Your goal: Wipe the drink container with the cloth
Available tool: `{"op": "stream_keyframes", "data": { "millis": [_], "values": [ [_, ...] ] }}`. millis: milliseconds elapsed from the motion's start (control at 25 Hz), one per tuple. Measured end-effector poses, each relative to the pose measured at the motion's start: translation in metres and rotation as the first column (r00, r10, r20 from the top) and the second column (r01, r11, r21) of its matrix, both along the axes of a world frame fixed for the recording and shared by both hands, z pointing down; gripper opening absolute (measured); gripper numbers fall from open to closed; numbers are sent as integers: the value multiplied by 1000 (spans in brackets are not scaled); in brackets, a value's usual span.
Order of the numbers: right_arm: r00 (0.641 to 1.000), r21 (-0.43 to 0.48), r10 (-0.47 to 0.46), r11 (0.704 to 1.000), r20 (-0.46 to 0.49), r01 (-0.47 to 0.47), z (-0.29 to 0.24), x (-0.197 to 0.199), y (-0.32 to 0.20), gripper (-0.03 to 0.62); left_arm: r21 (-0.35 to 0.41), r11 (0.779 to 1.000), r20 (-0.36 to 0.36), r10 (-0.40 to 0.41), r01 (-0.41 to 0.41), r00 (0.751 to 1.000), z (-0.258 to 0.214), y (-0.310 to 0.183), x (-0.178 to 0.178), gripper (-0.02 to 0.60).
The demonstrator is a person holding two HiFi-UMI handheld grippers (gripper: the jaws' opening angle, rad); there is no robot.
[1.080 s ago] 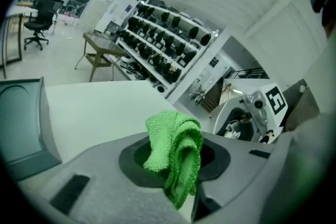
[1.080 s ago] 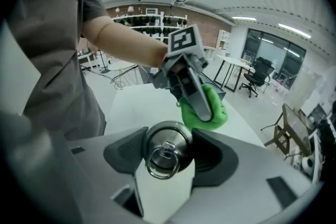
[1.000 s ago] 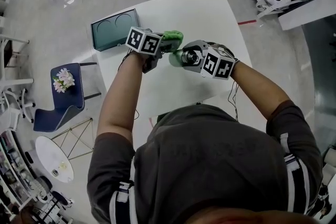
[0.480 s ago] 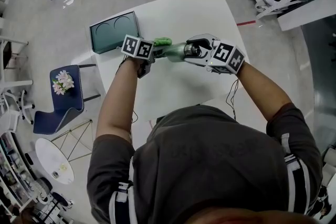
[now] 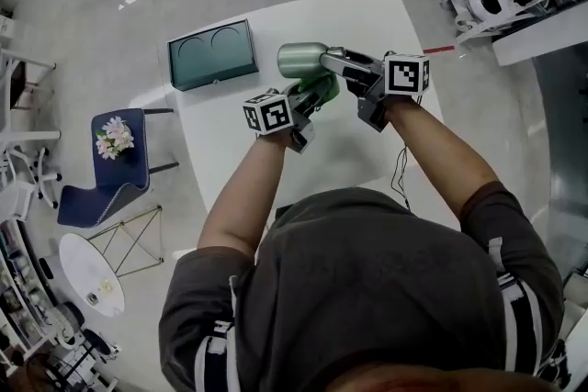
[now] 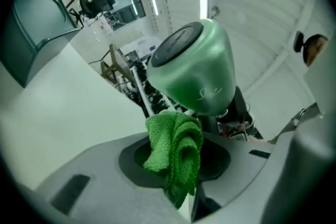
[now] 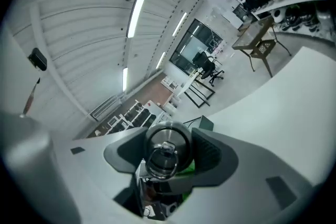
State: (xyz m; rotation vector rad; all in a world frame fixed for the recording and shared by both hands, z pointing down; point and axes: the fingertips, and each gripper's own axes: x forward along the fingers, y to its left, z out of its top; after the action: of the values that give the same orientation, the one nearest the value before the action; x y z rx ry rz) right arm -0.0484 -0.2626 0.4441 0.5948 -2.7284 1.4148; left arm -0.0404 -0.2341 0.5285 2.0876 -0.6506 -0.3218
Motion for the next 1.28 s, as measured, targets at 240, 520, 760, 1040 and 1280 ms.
{"op": "stream_keyframes", "data": {
  "millis": [240, 520, 760, 1040, 1280],
  "values": [
    [1000, -17, -15, 1000, 23, 16, -5, -7, 1, 249, 119, 993, -91, -11, 22, 996, -21, -5, -13, 92],
    [999, -22, -14, 1000, 51, 15, -10, 10, -3, 249, 140, 990, -30, -23, 27, 999, -17, -9, -31, 92],
    [997, -30, -19, 999, 76, 22, -17, 25, -1, 249, 159, 987, 30, -27, 22, 999, -16, -6, -49, 92],
    [989, 33, -70, 997, -133, 75, 8, 46, -2, 249, 146, 983, 34, -118, 112, 992, -16, 17, -105, 92],
    [810, 156, -203, 928, -551, 338, 48, 47, -1, 249, 104, 979, 207, -192, 173, 959, -3, 48, -120, 94]
  ]
}}
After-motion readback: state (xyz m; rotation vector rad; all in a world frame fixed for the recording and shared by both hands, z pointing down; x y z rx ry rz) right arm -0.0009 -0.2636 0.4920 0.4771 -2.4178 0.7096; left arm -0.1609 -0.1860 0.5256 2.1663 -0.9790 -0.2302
